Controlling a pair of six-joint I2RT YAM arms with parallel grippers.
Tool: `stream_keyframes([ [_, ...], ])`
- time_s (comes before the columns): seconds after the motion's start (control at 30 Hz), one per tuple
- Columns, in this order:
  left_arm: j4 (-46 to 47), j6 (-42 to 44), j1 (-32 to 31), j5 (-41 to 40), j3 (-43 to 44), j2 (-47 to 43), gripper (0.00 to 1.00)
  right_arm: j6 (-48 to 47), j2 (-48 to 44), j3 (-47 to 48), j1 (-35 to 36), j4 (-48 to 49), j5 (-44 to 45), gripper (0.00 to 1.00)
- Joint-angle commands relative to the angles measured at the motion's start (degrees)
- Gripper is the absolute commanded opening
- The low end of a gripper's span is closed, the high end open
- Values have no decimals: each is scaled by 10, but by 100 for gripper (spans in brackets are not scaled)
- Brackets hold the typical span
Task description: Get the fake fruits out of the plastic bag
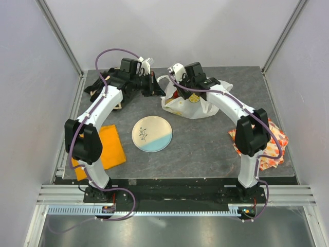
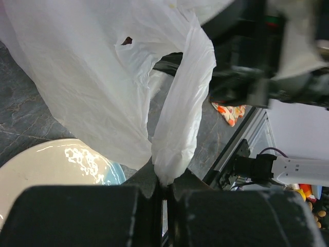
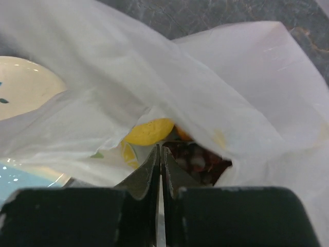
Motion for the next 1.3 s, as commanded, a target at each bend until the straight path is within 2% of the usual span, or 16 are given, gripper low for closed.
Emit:
stream_keyframes([
  [0.0,7,-1,2,-12,1,-16,1,13,37,40,6,15,30,8],
  [0.07,6,-2,3,-14,8,-18,1,0,26,20,8,4,45,7],
  [0.2,5,1,7,-21,9,-23,2,-18,-38,-107,6,-37,80,4],
  [0.37,4,5,7,-21,-13,-36,1,-36,-141,-237,7,-81,64,4],
  [0.53,8,-3,8,-5,-29,-41,2,-56,-195,-289,12,-84,93,4],
  [0.67,8,-9,6,-6,-40,-47,1,-52,-186,-230,6,-84,87,6],
  [0.8,11,-4,6,-24,-49,-50,2,-44,-153,-159,5,-69,71,29],
  [0.93,12,6,6,-27,-49,-48,2,-23,-82,-105,5,-52,82,40],
  [1.03,12,8,6,-27,-54,-51,2,-5,-35,-72,5,-33,94,44],
  [1.27,14,14,6,-26,-41,-46,2,14,49,18,5,-18,108,43],
])
